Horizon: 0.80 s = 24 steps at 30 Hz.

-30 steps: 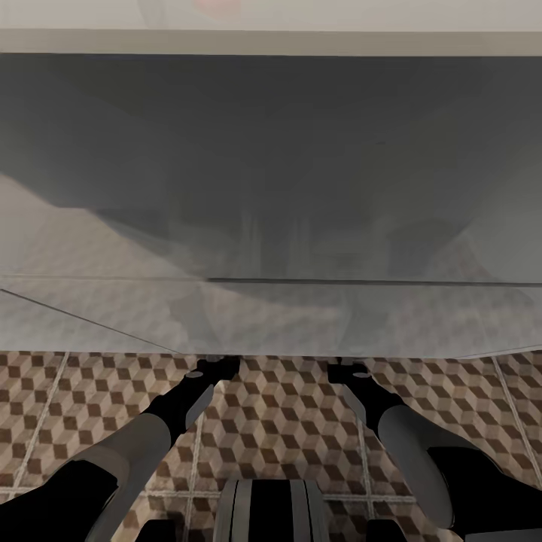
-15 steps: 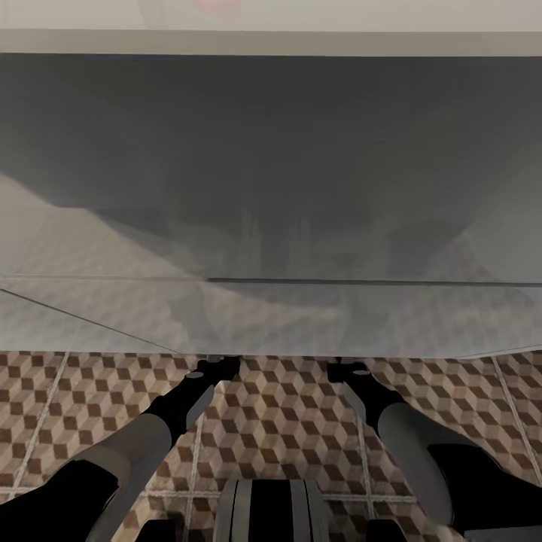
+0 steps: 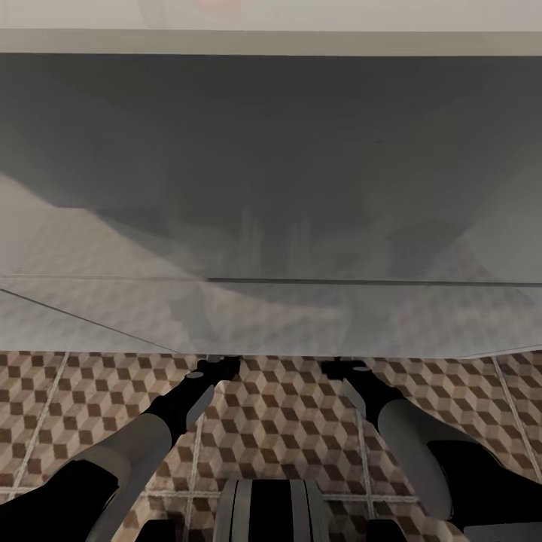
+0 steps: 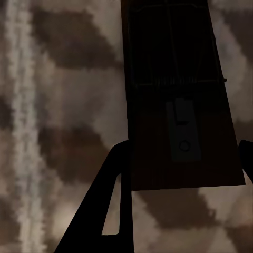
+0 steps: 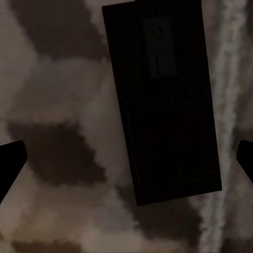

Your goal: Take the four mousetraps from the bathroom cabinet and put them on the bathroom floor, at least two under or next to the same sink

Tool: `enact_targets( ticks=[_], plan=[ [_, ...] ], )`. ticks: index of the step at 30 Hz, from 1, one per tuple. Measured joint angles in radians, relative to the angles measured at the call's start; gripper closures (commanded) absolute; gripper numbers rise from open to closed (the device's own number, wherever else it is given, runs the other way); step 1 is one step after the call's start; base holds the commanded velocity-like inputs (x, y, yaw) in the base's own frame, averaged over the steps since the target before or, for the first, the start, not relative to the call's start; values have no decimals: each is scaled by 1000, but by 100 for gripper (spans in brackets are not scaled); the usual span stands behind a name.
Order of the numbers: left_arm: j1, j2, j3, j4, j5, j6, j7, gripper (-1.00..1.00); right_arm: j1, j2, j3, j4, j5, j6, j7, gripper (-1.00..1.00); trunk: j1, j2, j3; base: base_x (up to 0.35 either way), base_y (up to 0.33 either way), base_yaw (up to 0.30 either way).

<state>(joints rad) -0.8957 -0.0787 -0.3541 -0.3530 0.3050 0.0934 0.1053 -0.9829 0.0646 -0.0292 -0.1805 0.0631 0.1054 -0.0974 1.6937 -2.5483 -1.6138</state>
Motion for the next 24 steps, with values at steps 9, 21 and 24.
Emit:
enact_targets(
  ticks=[9,21,24],
  plan=[
    [0,0,-1,-3,1,0,0,100,-5,-1,0,0,-1,1,2,-100,0,0,0,0,0,0],
    [0,0,-1,0,1,0,0,100,-5,-3,0,0,1,0,2,-100,0,0,0,0,0,0],
    [0,0,-2,2,1,3,0,100,-5,-4,0,0,1,0,2,-100,0,0,0,0,0,0]
  ],
)
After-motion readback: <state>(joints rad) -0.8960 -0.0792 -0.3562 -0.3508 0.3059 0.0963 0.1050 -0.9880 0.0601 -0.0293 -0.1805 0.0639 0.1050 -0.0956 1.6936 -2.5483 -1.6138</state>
